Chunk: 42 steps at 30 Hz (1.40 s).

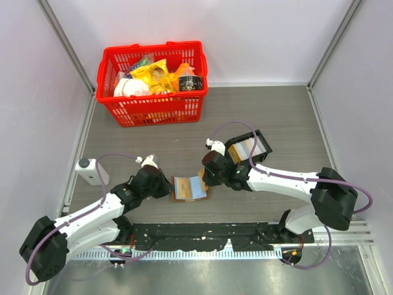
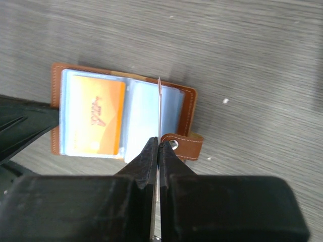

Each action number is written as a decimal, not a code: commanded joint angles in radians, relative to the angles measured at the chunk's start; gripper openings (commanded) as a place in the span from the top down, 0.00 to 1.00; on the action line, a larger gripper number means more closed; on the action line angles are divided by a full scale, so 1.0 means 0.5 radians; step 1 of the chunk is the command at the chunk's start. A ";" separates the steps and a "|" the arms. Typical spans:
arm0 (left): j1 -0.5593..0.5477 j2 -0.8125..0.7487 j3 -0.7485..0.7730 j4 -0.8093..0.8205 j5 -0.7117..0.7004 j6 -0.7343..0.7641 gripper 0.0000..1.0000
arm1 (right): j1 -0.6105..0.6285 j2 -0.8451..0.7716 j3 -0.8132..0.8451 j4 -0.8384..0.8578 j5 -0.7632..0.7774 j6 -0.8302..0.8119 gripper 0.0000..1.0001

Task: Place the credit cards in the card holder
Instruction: Insert the credit card into the card holder.

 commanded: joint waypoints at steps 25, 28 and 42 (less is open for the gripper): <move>-0.006 0.008 -0.012 0.060 -0.017 0.021 1.00 | 0.000 0.051 0.066 -0.144 0.107 0.083 0.99; -0.003 0.017 -0.012 0.069 -0.014 0.018 1.00 | 0.000 0.039 0.044 -0.059 0.046 0.095 0.99; -0.003 0.090 0.000 0.112 0.023 0.021 1.00 | -0.006 0.149 0.075 0.132 -0.230 0.135 0.99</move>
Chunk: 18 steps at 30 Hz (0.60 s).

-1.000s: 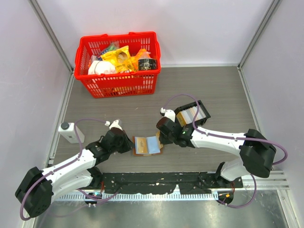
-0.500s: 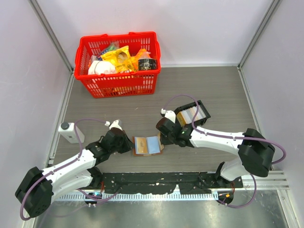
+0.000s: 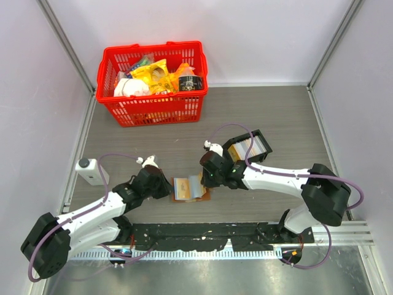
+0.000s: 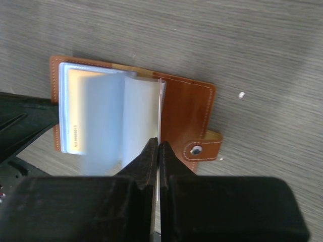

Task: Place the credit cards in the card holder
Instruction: Insert the credit card into the card holder.

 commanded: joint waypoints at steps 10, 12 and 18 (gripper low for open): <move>-0.004 0.027 0.007 0.095 0.021 0.023 1.00 | 0.013 0.050 0.187 0.022 -0.090 0.004 0.99; -0.004 0.015 0.013 0.083 0.011 0.020 1.00 | 0.013 0.010 0.203 -0.094 0.048 0.001 0.99; -0.007 -0.068 0.053 0.019 0.014 0.032 1.00 | 0.003 -0.134 0.319 -0.278 0.287 -0.094 0.99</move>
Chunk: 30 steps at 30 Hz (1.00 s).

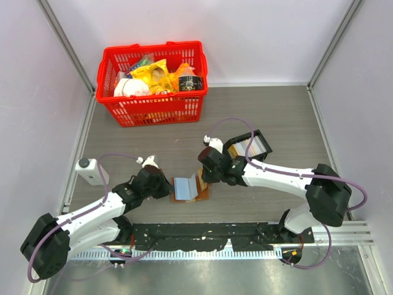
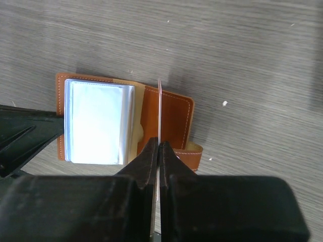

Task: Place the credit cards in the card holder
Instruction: Insert the credit card into the card holder.

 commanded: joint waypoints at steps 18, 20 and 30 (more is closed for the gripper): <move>-0.003 -0.065 0.093 -0.074 -0.043 0.031 1.00 | 0.032 -0.220 -0.153 0.464 -0.101 0.177 0.99; -0.003 -0.040 0.062 -0.047 -0.043 0.028 1.00 | 0.017 -0.193 -0.266 0.639 -0.183 0.241 0.99; -0.006 0.110 -0.104 0.147 -0.065 -0.015 1.00 | -0.109 -0.027 -0.610 1.225 -0.481 0.373 0.99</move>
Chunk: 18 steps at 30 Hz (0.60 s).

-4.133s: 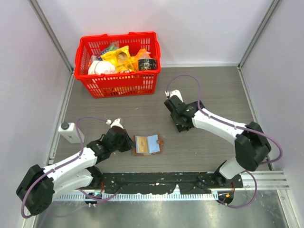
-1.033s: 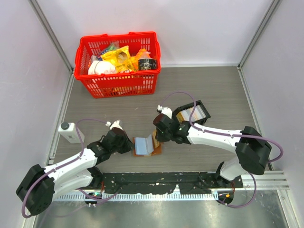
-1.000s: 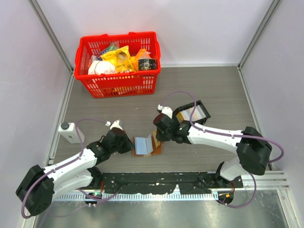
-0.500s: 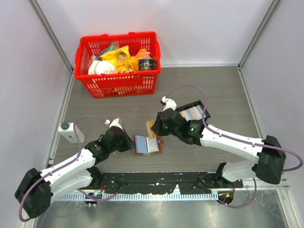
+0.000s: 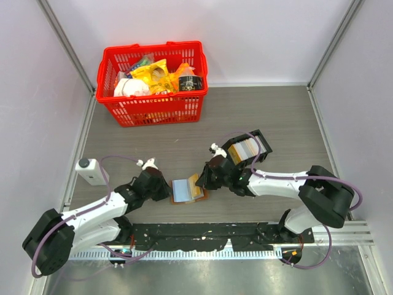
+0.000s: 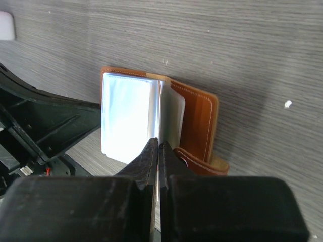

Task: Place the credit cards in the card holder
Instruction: Insert the credit card into the card holder.

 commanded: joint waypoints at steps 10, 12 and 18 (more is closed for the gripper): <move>-0.003 0.107 -0.075 0.164 -0.061 -0.020 1.00 | -0.048 0.131 -0.235 0.610 -0.217 0.178 0.99; -0.003 0.119 -0.072 0.170 -0.061 -0.023 1.00 | -0.051 0.146 -0.251 0.613 -0.223 0.193 0.99; -0.003 0.120 -0.066 0.142 -0.088 -0.038 1.00 | -0.051 0.091 -0.278 0.540 -0.220 0.193 0.99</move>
